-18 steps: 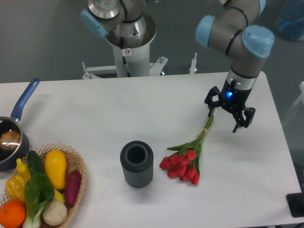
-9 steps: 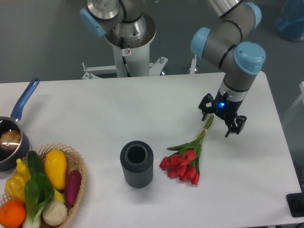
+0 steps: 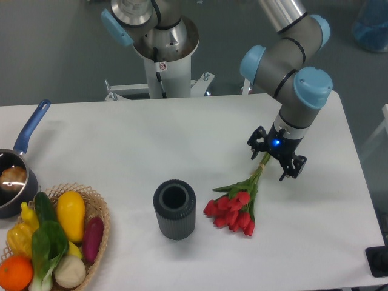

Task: Pick up the flowers from the table
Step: 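Move the open gripper down and over the tulip stems, then lower the gripper around the stems just above the leaves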

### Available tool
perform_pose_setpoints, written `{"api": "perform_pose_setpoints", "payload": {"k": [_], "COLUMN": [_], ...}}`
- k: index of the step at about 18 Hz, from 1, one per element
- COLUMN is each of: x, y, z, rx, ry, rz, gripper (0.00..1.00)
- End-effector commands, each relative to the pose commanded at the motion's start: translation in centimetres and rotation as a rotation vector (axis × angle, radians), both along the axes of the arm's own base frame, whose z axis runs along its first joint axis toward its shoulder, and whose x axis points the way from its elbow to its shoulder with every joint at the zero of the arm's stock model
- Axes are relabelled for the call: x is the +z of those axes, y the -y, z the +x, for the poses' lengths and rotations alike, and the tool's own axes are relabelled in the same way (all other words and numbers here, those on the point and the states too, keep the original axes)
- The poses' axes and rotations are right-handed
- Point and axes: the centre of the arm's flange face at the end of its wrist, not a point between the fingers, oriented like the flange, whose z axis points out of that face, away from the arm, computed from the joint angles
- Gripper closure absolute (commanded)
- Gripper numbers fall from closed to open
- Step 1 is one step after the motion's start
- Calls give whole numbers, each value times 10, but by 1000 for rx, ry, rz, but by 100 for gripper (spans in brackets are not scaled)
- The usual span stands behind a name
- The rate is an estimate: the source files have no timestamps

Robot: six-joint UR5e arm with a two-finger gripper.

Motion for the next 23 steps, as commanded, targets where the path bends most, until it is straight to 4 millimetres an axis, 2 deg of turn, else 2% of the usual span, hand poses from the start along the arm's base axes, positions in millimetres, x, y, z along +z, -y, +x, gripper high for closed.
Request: {"api": "perform_pose_setpoints", "payload": {"k": [6, 14, 23], "x": [-10, -24, -33], "y": [-4, -15, -10], "z": [-5, 6, 12], "rx": [-5, -29, -30], "ry": [3, 26, 35], "rz": [-1, -12, -53], "gripper": [0, 0, 0]}}
